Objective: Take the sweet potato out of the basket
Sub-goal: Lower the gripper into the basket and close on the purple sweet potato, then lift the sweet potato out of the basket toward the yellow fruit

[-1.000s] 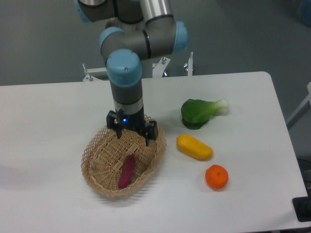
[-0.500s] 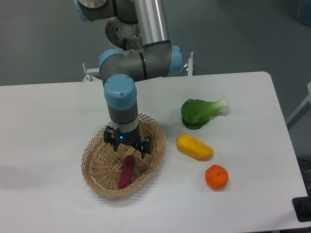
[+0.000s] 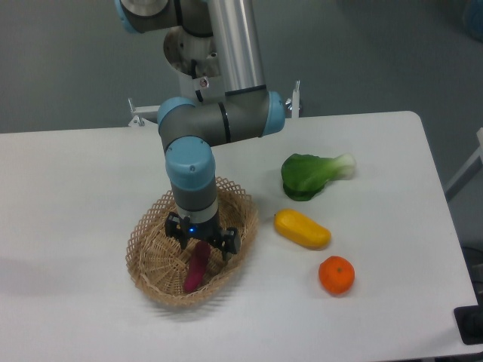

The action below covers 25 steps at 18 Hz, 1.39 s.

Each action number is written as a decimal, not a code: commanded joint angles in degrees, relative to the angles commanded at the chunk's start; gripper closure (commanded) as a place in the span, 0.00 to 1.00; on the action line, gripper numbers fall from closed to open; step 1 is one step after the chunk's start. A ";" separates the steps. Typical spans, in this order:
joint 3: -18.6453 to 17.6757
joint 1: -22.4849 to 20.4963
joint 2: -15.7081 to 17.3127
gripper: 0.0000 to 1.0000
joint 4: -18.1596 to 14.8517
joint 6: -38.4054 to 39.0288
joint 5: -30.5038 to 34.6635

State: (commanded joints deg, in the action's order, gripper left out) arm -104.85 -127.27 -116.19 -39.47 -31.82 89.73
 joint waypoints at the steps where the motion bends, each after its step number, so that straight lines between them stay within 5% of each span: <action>1: 0.00 0.00 0.00 0.00 0.26 -0.09 0.00; 12: 0.35 0.00 0.35 0.61 0.35 -1.23 -0.09; 25: 3.60 -2.54 5.80 0.68 -1.05 -9.39 -0.26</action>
State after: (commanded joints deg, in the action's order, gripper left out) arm -101.25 -129.80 -110.40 -40.52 -41.21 89.47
